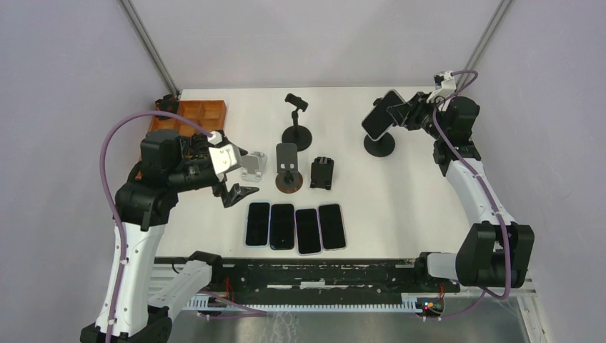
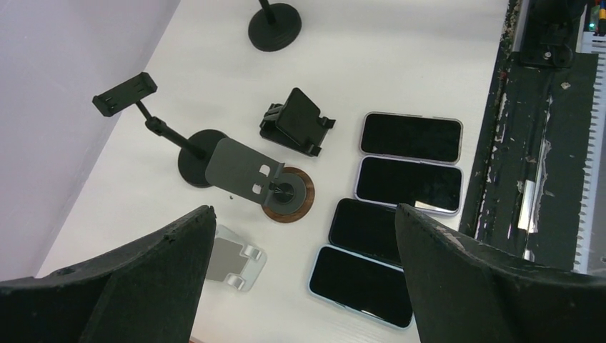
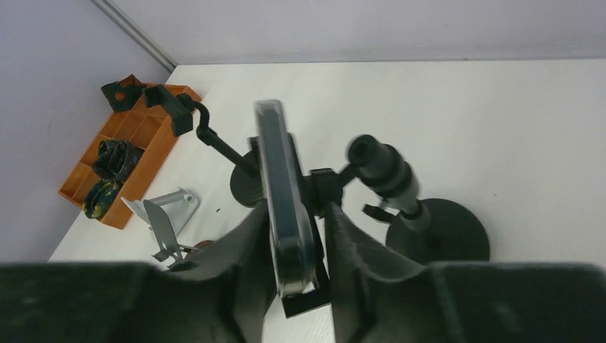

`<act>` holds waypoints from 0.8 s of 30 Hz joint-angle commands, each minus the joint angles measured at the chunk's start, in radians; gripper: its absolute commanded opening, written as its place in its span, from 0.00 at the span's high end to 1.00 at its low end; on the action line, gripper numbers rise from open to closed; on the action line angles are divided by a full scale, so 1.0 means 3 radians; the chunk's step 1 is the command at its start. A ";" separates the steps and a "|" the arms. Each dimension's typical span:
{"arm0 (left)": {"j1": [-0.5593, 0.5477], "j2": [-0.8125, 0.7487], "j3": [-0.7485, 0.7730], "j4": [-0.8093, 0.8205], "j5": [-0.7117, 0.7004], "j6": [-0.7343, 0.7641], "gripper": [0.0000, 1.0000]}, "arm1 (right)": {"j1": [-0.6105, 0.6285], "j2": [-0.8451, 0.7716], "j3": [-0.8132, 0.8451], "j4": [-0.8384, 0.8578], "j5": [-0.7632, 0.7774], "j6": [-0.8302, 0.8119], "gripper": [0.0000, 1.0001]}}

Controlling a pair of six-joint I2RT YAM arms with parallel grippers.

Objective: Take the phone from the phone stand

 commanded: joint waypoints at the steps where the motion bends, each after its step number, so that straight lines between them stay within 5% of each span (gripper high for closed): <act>1: -0.0005 0.0016 -0.0039 -0.0103 0.0216 0.0219 0.00 | -0.0013 -0.0008 0.0091 0.0203 -0.0035 0.0055 0.69; 9: -0.0004 0.0185 0.0009 0.0098 0.0264 -0.0286 0.00 | 0.0177 -0.0278 -0.0141 0.0233 -0.0037 0.0271 1.00; 15: -0.0004 0.0141 -0.0015 0.0199 0.0281 -0.0713 0.00 | 0.0179 -0.0466 -0.0108 0.0162 0.0093 0.0369 1.00; 24: -0.0004 0.0152 0.0024 0.0081 0.0460 -0.0586 0.00 | 0.0178 -0.0513 0.0254 0.0166 -0.0057 0.0509 1.00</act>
